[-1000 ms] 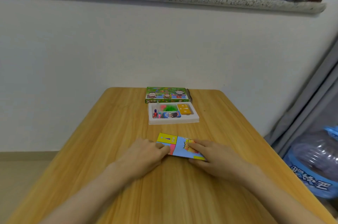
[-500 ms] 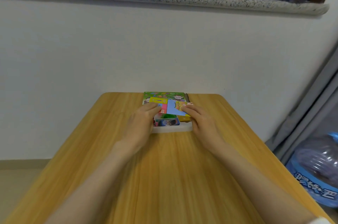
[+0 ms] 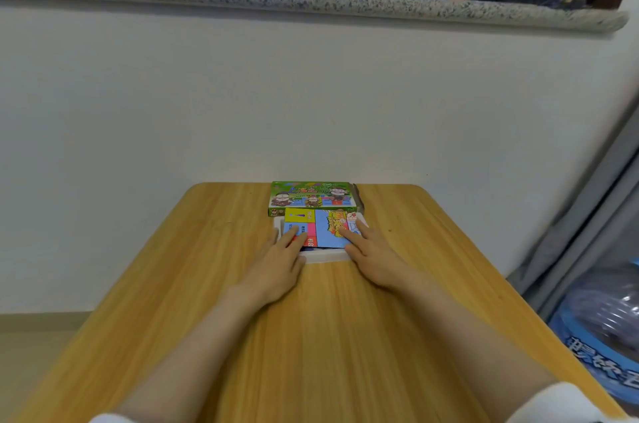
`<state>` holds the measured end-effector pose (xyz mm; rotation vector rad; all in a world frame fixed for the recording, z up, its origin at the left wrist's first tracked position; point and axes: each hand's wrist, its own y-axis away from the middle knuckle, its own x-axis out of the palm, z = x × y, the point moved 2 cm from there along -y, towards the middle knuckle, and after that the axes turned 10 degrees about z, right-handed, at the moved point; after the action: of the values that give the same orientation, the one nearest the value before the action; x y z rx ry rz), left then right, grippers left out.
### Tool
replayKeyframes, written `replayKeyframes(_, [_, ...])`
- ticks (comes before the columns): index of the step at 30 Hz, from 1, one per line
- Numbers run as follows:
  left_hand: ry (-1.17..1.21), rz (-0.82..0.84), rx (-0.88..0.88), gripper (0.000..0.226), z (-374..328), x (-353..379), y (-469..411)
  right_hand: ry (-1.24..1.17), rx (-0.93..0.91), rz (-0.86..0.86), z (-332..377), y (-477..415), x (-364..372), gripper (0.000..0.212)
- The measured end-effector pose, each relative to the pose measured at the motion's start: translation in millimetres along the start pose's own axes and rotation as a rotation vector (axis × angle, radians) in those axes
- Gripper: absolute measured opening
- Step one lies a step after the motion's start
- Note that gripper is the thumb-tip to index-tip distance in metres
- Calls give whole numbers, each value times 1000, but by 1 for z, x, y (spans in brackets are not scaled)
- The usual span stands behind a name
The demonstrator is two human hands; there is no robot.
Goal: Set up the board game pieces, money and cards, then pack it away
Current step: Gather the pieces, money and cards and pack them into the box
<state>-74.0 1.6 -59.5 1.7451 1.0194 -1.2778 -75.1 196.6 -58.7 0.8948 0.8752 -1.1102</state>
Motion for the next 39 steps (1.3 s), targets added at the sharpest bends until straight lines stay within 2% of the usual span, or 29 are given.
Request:
replayKeyframes(5, [89,-5,49,55,0,1,8,-41,-11,9,2,10,1,47])
replayKeyframes(13, [8,82,121,61,-4,-1,70,-44,-83,48,22,86,6,48])
replayKeyframes(14, [-2,86,124,72,-5,-1,82,-28,-95,46,25,98,7,48])
replayKeyframes(16, [-29,59,110,110,-7,0,107,23,-119,29,29,119,10,48])
replayKeyframes(17, [-82,14,135,116,-9,3,118,42,-125,20,30,129,13,47])
replayKeyframes(20, [-226,-195,184,77,-11,7,138,47,-156,-28,31,148,17,45])
replayKeyframes(24, [-190,-259,222,62,-11,5,134,88,-147,-34,33,150,14,46])
replayKeyframes(26, [-153,-231,232,52,-17,-3,126,137,-154,-1,34,145,9,46])
replayKeyframes(27, [-152,-210,223,56,-20,-7,122,154,-167,19,34,143,6,45])
replayKeyframes(29, [-165,-157,217,85,-23,-9,111,166,-191,67,33,139,0,43])
replayKeyframes(31, [-78,-18,188,107,-20,-5,102,173,-214,117,32,135,-6,41])
replayKeyframes(35, [-25,143,176,116,-19,7,93,155,-271,196,27,128,-13,41])
replayKeyframes(37, [-47,143,150,120,-21,9,92,140,-283,231,26,123,-19,39])
replayKeyframes(39, [-68,139,138,120,-25,6,95,45,-235,169,23,110,-30,33])
